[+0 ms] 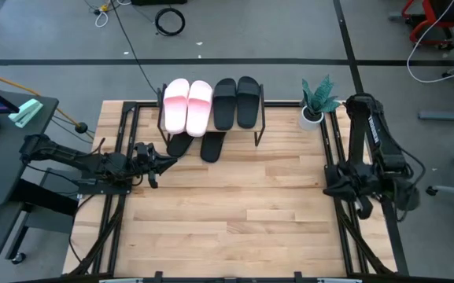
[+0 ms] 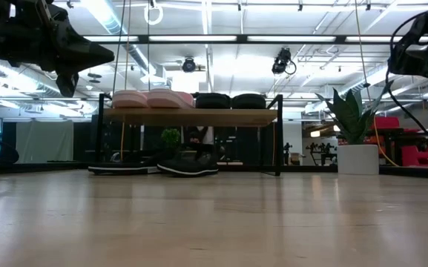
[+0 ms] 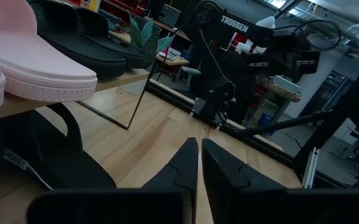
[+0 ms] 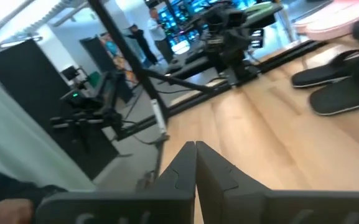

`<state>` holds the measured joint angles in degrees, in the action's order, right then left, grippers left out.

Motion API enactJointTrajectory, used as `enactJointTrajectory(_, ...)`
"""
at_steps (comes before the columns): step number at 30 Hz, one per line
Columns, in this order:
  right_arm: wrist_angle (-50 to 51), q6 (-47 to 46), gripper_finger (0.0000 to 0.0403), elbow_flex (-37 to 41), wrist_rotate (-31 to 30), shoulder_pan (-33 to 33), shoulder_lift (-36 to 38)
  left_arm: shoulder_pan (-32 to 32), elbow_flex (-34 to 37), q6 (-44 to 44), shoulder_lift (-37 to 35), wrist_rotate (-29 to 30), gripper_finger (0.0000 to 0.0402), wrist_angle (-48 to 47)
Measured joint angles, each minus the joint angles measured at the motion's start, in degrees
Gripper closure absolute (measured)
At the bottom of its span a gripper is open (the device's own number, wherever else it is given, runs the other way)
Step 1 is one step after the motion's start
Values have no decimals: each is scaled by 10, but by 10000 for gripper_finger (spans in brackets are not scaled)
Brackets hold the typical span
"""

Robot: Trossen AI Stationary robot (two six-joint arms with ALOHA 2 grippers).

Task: Pick and place slides into the shelf
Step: Return to Home Position

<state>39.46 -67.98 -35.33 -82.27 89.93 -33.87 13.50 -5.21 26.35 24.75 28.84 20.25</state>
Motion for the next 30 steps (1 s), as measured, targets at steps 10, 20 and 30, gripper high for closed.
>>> enactJointTrajectory(10,-199,261,390,0,43,-51,-5,0,0,0,0,0,368,0)
enactJointTrajectory(20,-305,320,389,20,289,-220,-71,0,0,0,0,0,375,0)
enactJointTrajectory(30,-480,671,388,27,878,-478,-86,0,0,0,0,0,369,0)
